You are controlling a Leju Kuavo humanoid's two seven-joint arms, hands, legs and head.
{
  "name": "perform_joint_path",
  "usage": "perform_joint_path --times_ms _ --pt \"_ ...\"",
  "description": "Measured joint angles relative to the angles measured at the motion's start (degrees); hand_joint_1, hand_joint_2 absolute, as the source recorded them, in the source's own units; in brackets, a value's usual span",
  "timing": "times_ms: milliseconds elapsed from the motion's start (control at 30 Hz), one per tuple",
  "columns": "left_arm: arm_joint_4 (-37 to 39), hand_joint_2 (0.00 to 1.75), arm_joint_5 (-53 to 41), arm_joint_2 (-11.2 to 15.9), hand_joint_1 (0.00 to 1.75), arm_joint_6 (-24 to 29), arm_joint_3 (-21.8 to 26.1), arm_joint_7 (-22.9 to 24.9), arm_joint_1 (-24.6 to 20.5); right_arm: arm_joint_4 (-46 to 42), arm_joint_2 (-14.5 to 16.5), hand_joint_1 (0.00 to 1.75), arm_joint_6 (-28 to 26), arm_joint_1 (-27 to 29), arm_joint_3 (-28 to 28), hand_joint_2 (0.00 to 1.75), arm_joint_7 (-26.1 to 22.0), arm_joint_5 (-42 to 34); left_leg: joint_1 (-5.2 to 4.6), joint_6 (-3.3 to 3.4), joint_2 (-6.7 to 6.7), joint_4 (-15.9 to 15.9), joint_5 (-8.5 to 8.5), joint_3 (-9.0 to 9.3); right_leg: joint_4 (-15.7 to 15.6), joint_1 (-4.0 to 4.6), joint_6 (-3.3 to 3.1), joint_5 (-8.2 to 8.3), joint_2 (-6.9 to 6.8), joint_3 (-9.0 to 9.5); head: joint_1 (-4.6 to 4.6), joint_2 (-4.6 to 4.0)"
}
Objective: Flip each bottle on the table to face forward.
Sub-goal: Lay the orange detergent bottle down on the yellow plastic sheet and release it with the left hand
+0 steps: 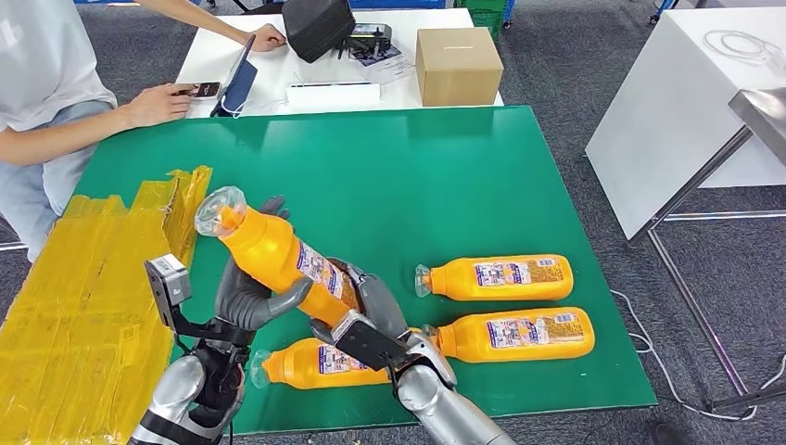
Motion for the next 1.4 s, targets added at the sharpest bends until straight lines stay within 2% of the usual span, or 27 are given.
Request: perform_joint_path --times_ms 100,233,833,967,1033,1067,1167,1200,1300,1400 --pt "0.07 1.75 1.65 0.05 0.00 -2.05 -0.16 0.47 -0.17 0.50 0.00 1.74 0.47 -0.41 0.46 1.75 0.00 0.14 0.00 0.00 0.00 0.00 0.00 0.00 0.00 0.00 0.00 0.00 0.00 0.00 0.00 0.00" --pt "0.30 1.75 3.46 0.19 1.75 -4.40 -0.39 0.91 -0.44 1.10 0.00 1.75 0.78 -0.86 0.85 1.75 -0.02 0.24 0.00 0.00 0.01 0.00 0.00 0.00 0.00 0.00 0.00 0.00 0.00 -0.01 0.01 0.00" --pt "0.54 1.75 0.39 0.32 1.75 -1.50 -1.08 -1.01 -0.46 -2.70 -0.28 1.75 -0.19 1.25 1.75 1.75 0.10 1.58 0.00 0.00 0.00 0.00 0.00 0.00 0.00 0.00 0.00 0.00 0.00 -0.01 0.01 0.00" --pt "0.23 1.75 -0.85 0.30 1.75 -0.22 -1.09 -1.71 -0.41 -5.24 -0.75 1.55 -1.27 2.41 1.83 1.75 0.21 2.70 0.00 0.00 0.00 0.00 0.00 -0.02 0.00 0.00 0.00 0.00 0.00 -0.01 0.01 0.00" --pt "-0.57 1.75 -1.47 0.31 1.75 0.35 -1.07 -2.07 -0.02 -6.84 -1.04 1.55 -1.66 3.14 1.99 1.75 0.31 3.09 0.00 0.00 0.00 0.00 0.00 -0.03 0.00 0.00 0.00 0.00 0.00 -0.01 0.01 0.00" --pt "-1.18 1.75 -1.77 0.32 1.75 0.56 -1.05 -2.22 0.36 -7.76 -1.23 1.27 -1.84 3.58 2.16 1.75 0.40 3.25 0.00 0.00 0.00 0.00 -0.01 -0.04 0.00 0.00 0.00 0.00 0.00 -0.01 0.01 0.00" --pt "-2.89 1.75 -2.42 0.35 1.75 0.91 -0.92 -2.51 1.51 -10.18 -1.81 0.10 -2.18 4.73 2.81 1.75 0.73 3.63 0.00 -0.01 -0.01 -0.01 -0.01 -0.06 0.00 0.00 0.00 -0.01 -0.01 -0.03 0.01 0.00" --pt "-3.26 1.75 -2.84 0.36 1.75 1.24 -0.83 -2.63 1.75 -10.82 -1.97 0.00 -2.27 5.00 3.02 1.75 0.66 3.68 0.00 -0.01 -0.01 -0.01 -0.01 -0.06 0.00 0.00 -0.01 -0.01 -0.01 -0.03 0.01 0.00" --pt "-4.20 1.75 -6.71 0.45 1.75 4.55 -0.25 -3.79 2.46 -13.46 -2.37 0.00 -2.62 6.06 3.58 1.75 -0.49 2.70 0.00 -0.01 -0.01 -0.01 -0.01 -0.06 0.00 0.01 -0.01 -0.01 -0.01 -0.04 0.01 0.00" --pt "-4.78 1.75 -14.19 0.85 1.75 11.61 1.73 -5.02 2.89 -18.15 -2.98 0.00 -2.70 7.51 3.72 1.75 -1.46 -0.03 0.01 -0.01 0.01 -0.01 -0.01 -0.04 0.00 0.01 -0.01 -0.01 0.01 -0.06 0.02 0.00"
